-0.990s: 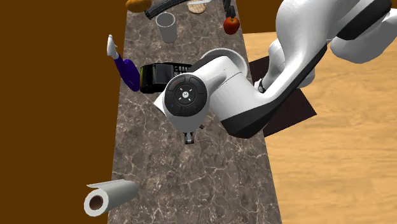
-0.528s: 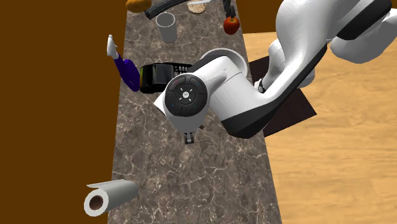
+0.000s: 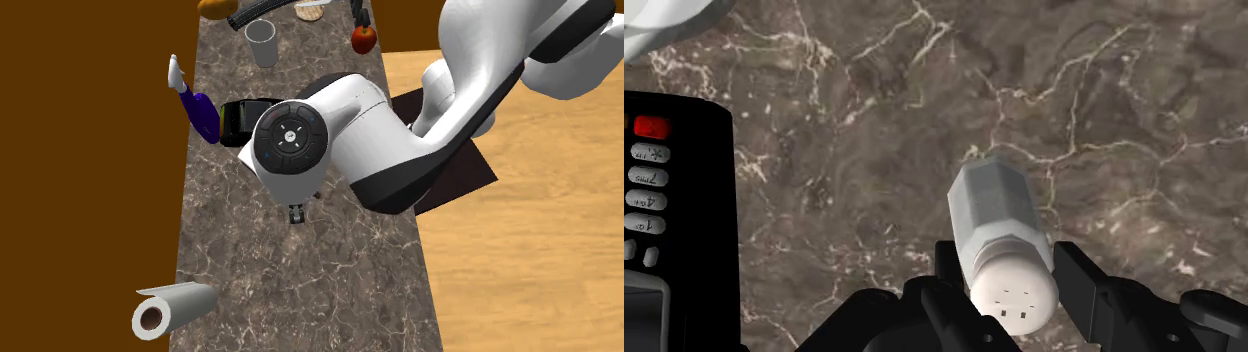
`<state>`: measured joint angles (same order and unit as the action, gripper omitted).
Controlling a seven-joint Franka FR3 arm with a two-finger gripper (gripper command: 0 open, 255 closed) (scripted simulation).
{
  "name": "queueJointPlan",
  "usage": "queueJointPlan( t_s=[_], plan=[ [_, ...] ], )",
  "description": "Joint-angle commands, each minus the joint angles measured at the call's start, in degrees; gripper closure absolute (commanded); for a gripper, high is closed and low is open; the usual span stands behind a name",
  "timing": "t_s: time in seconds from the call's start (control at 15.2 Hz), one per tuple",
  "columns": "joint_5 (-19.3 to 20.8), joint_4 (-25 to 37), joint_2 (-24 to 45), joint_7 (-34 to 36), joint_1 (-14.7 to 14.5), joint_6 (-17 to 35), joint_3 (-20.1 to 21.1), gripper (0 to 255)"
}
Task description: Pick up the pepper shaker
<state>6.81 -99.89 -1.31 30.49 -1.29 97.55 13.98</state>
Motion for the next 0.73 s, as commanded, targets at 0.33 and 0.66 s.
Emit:
queueJointPlan(
  t_s=[0.33, 0.66],
  plan=[
    [0.16, 6.57, 0.93, -0.39, -0.12, -5.69, 0.14, 255],
    [0.30, 9.74, 1.53, -0.56, -0.20, -8.27, 0.22, 255]
  ],
)
